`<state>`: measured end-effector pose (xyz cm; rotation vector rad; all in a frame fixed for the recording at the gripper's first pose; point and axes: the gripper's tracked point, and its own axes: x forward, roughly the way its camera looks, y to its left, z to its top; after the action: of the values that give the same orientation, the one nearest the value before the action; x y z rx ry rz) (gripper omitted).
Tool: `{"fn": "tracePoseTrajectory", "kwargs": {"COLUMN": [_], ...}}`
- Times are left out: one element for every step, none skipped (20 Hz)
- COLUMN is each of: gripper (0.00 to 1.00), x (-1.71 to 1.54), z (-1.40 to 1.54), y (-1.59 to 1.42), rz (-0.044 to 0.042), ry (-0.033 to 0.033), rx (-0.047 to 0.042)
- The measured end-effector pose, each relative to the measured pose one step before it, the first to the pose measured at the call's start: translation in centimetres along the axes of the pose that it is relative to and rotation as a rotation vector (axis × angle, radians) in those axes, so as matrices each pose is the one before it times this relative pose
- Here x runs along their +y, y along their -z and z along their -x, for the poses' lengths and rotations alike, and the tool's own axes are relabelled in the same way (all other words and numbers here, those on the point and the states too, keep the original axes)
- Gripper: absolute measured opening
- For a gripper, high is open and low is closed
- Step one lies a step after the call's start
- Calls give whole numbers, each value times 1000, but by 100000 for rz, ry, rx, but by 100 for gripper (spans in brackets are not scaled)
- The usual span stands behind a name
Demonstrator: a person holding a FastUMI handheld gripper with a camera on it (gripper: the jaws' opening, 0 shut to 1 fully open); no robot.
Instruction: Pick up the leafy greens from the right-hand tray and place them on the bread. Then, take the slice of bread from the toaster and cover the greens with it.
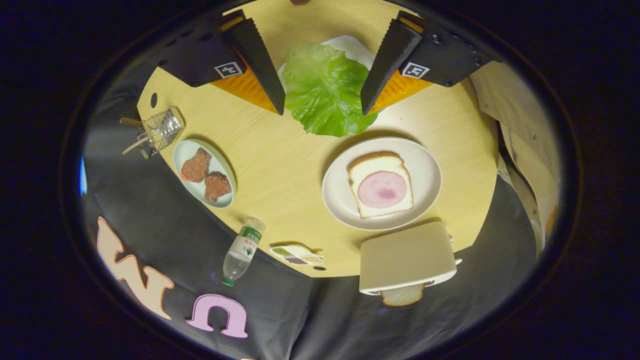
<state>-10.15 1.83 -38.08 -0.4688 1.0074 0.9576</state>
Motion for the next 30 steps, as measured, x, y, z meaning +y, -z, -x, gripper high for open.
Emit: {"fn": "tracePoseTrajectory", "kwargs": {"gripper": [99,99,99,99,99,99,99,99,99,98,98,98,98,98,98,98,98,98,98,90,83,75,68,60,52,45,37,37,27,17], "x": [58,148,235,237,233,265,199,118,-55,-38,-121,-69,-92,140,142,-8,-57,-130,-58,121,12,152,12,-38,-89,-34,-38,161,20,-214], "z": [-337,-294,-301,-300,-160,-68,-283,-251,-165,-147,-216,-211,-250,30,-156,-38,-39,-58,18,154,-108,3,35,-4,-62,29,47,23,-116,-151], "y": [543,600,444,522,488,414,259,236,86,151,42,232,218,141,-10,180,33,-25,-6,82,-80,212,-158,4,-88,130,-89,46,-72,71], "rz": [30,-110,-394,-522,-348,-697,-916,-638,-398,-358,-613,-671,-640,-1223,-1597,-1470,-1683,-1155,-395,-173,470,-175,-476,155,-922,-1422,-667,-249,615,637], "ry": [-381,-527,-919,-899,-966,-835,-796,-654,-131,-73,-179,-250,-113,-1434,-965,-1053,-757,-291,108,114,675,156,181,79,-32,318,274,167,179,2005], "rx": [1407,1280,1357,1347,1298,1507,937,729,661,346,568,913,1044,588,250,453,451,-11,326,543,295,753,303,-205,31,232,446,473,338,-1040]}}
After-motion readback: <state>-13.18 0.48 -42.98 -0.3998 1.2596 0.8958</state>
